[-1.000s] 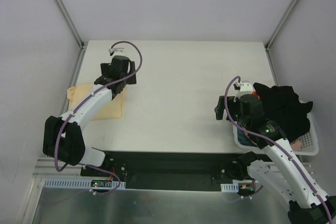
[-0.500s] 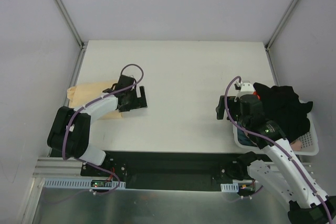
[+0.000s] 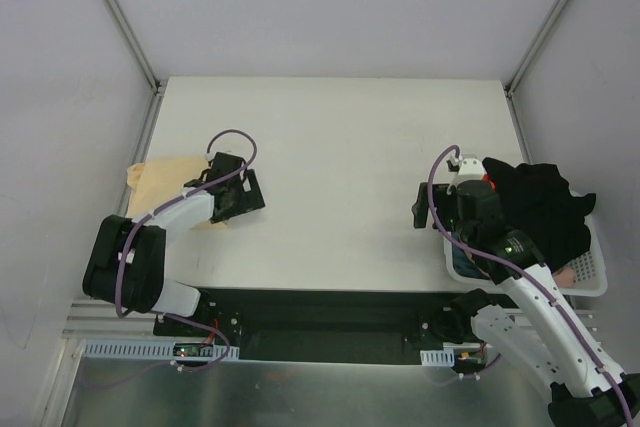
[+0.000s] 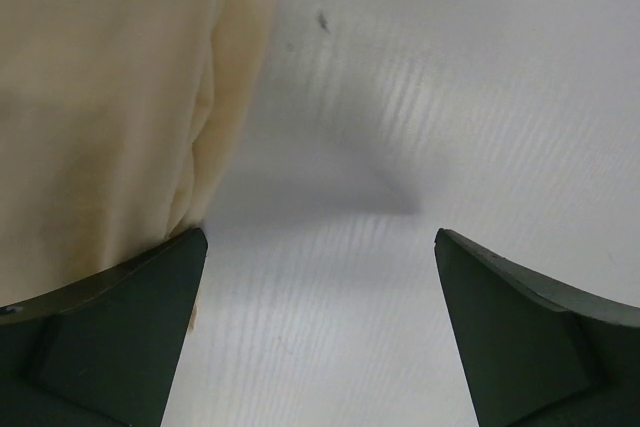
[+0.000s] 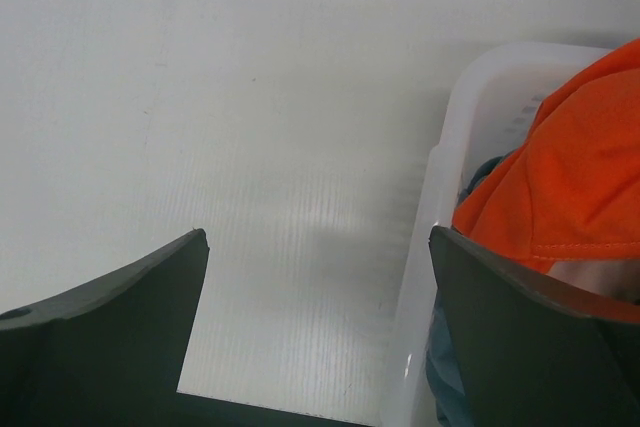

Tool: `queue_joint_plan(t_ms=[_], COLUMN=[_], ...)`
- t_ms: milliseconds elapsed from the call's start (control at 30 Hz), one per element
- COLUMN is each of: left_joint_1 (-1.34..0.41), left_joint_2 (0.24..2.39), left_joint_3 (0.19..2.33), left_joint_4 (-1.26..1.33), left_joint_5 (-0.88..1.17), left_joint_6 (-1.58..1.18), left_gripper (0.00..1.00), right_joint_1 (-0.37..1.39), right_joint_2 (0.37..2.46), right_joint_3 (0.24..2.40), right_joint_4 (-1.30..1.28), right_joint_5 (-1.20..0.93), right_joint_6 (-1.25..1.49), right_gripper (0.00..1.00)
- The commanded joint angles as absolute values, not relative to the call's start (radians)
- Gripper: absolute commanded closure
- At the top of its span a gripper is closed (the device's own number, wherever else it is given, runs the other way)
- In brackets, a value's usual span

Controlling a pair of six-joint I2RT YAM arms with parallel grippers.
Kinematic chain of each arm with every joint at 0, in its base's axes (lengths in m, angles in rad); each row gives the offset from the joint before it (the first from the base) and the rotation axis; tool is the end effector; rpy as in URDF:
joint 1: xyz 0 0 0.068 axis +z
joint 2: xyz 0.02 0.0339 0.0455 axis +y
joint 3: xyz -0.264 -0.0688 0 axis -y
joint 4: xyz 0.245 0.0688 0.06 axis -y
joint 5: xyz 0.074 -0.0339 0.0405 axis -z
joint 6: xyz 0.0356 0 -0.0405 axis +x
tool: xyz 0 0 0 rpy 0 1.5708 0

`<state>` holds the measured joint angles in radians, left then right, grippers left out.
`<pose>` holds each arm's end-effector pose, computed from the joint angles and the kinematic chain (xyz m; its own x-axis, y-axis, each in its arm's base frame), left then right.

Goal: Fold and stack the t-shirts
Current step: Put the neatly folded tshirt into the corner of the board with the left arm

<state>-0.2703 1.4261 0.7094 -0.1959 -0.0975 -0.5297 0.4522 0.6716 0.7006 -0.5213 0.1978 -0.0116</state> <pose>0.2640 -0.0696 0.1725 -0.7632 -0.3104 -0.5668 -0.2054 0.9481 -0.2426 0.1402 0.0603 0.2934 -0.4220 -0.2176 -0.8801 -0.2776 0.9552 -0.1031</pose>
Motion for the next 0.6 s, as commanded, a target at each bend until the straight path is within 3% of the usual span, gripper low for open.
queue_joint_plan(t_ms=[0, 167, 567], left_joint_1=[-0.241, -0.232, -0.235], left_joint_2=[1.355, 1.283, 0.996], left_joint_3=[0.661, 0.627, 0.650], left_joint_4=[-0.256, -0.259, -0.267], left_joint_5=[-0.186, -0.187, 0.093], left_joint_6=[-0.552, -0.535, -0.526], left_gripper=[0.01, 0.01, 0.01], right_joint_1=[0.445, 0.445, 0.445], right_joint_2=[0.672, 0.678, 0.634], right_joint_3=[0.703, 0.703, 0.693], right_joint_4=[-0.517, -0.517, -0.508], right_joint_5=[0.212, 0.221, 0.276], right_joint_6=[-0.002, -0.003, 0.029], right_gripper=[0.03, 0.03, 0.03])
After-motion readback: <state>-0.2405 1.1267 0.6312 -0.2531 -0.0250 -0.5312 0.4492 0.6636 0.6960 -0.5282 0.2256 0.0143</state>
